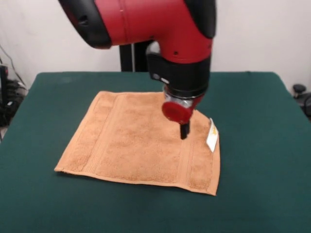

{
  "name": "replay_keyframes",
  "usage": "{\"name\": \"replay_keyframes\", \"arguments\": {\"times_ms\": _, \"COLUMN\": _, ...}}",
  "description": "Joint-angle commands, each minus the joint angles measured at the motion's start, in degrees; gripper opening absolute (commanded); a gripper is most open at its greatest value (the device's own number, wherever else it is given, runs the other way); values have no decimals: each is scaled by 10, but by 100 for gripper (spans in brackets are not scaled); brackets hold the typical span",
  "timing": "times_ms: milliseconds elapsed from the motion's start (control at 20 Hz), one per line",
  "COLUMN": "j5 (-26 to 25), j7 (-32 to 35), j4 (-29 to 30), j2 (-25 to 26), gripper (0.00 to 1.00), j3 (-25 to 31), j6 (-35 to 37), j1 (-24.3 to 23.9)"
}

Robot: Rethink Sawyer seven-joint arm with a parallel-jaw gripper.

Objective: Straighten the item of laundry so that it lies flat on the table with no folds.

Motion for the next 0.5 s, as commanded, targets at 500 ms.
{"name": "replay_keyframes", "arguments": {"times_ms": 500, "j5": -11, "j7": 60, "j4": -34, "j2": -44, "gripper": 0, "j3": -52, "j6": 9, "j1": 86}}
